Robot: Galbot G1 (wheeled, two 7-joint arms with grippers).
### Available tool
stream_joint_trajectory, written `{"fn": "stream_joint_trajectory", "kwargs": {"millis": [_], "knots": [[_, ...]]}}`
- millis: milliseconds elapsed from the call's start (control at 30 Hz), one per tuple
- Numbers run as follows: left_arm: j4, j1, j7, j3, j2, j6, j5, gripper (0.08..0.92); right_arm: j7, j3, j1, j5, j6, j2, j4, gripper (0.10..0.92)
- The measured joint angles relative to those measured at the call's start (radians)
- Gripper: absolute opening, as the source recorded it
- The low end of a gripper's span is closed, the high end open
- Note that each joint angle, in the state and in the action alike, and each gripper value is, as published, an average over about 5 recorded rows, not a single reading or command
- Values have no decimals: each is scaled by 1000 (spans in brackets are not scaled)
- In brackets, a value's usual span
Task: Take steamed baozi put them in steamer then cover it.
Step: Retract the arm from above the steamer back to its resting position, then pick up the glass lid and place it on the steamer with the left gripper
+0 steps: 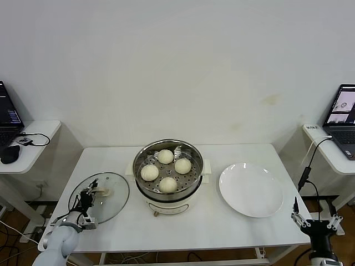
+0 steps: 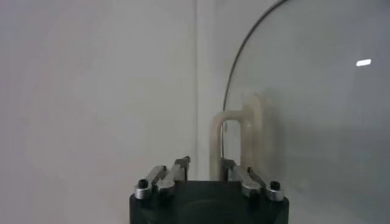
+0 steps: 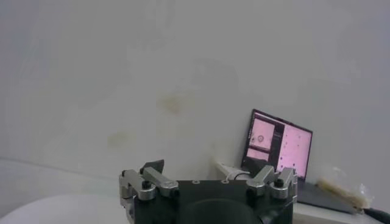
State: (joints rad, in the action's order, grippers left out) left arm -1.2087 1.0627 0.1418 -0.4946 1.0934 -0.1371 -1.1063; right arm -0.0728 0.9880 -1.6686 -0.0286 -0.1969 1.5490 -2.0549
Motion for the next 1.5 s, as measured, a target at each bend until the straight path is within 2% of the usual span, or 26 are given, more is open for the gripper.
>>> {"fn": "stream_joint_trajectory", "kwargs": {"millis": [133, 300, 533, 733, 1033, 1267, 1500], "knots": [[-7, 12, 21, -11, 2, -5, 3, 148, -1, -5, 0, -2, 0, -1, 0, 823], [-48, 42, 37, -32, -8, 3, 16, 146, -2, -7, 4, 0, 2, -7, 2, 823], [-175, 112, 35, -78, -42, 37, 50, 146, -4, -15, 11, 0, 3, -16, 12, 823], [-320, 182, -1, -130, -79, 89, 86, 146, -6, -25, 13, 0, 7, -24, 19, 823], [-550, 234, -108, -182, -142, 191, 132, 146, -9, -38, 18, -7, 8, -31, 29, 823], [-686, 220, -174, -138, -196, 279, 203, 146, -5, -57, 10, -23, 6, -30, 37, 823], [-758, 152, -210, -4, -208, 365, 225, 146, 6, -89, 5, -54, -10, -20, 55, 823]]}}
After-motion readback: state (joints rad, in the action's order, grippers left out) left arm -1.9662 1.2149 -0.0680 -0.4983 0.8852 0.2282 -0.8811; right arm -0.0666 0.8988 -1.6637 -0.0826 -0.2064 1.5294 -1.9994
